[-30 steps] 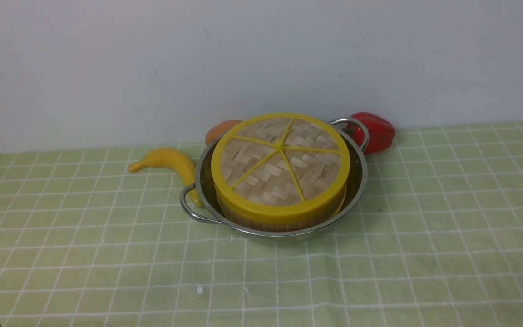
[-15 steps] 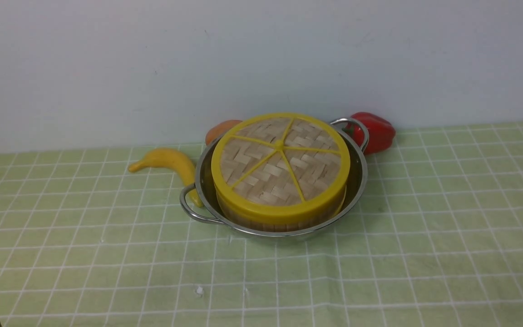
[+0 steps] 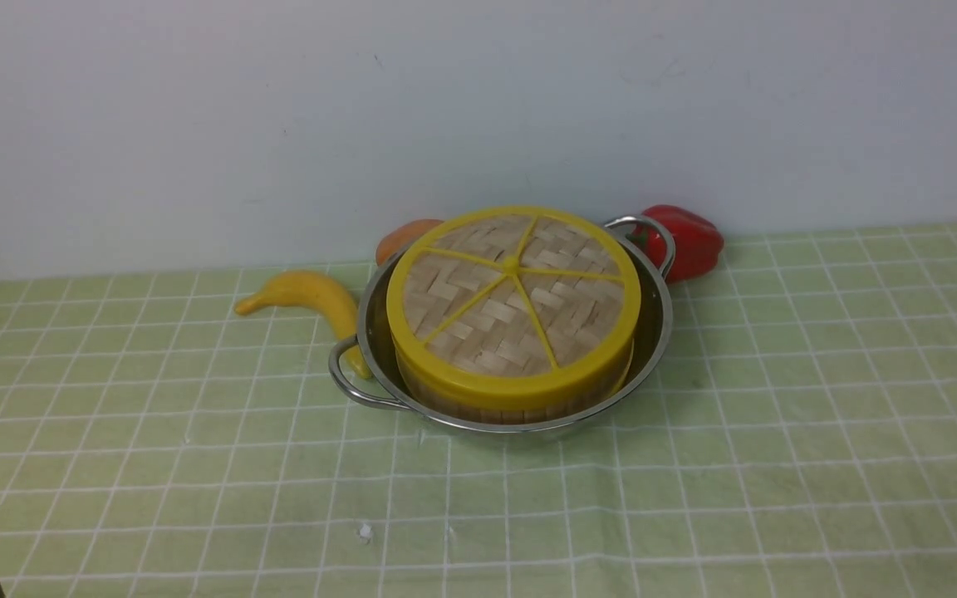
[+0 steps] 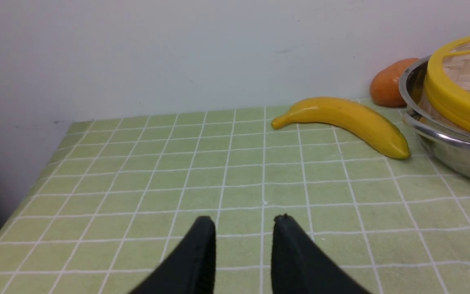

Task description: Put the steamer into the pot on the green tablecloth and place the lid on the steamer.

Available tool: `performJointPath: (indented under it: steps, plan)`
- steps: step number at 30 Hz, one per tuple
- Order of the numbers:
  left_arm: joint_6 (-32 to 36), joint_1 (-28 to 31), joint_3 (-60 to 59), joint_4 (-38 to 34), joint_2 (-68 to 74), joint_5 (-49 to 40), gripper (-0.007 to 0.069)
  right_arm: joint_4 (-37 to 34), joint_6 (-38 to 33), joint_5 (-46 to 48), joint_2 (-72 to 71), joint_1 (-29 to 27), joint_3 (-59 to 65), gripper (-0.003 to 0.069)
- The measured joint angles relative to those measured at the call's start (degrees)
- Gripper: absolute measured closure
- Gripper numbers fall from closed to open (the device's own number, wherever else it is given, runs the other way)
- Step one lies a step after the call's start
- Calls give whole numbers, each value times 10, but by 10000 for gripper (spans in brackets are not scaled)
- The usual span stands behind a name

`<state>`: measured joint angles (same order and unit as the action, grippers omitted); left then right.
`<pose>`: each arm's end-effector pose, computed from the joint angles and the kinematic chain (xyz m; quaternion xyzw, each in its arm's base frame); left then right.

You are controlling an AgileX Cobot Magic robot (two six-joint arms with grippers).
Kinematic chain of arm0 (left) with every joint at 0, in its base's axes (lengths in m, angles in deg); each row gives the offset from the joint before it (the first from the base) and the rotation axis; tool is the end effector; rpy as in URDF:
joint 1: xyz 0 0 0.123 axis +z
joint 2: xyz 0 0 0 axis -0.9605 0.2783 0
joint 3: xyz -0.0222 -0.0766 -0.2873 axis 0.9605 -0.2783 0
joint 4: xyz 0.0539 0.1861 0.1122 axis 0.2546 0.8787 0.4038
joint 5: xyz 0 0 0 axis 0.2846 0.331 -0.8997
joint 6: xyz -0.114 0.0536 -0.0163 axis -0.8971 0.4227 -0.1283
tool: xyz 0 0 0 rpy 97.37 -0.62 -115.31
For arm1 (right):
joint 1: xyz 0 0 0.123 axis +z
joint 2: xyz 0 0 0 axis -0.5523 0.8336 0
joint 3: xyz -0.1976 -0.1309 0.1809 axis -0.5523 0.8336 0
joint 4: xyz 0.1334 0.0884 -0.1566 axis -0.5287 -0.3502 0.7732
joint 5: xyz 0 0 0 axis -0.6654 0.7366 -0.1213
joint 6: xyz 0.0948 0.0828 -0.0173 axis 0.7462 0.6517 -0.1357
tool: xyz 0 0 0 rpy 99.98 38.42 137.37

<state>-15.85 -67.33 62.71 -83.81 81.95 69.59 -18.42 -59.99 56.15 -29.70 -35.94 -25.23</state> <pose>0.0490 0.0032 0.1805 -0.0002 0.7692 0.0597 0.6363 0.0503 0.0016 0.1850 0.0424 0.7561 0.0278 0.6525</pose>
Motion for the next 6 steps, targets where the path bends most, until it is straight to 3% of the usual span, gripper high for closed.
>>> performJointPath:
  steps: [6]
  plan:
    - [0,0,0,1,0,0,415,0,0,0,0,0,0,417]
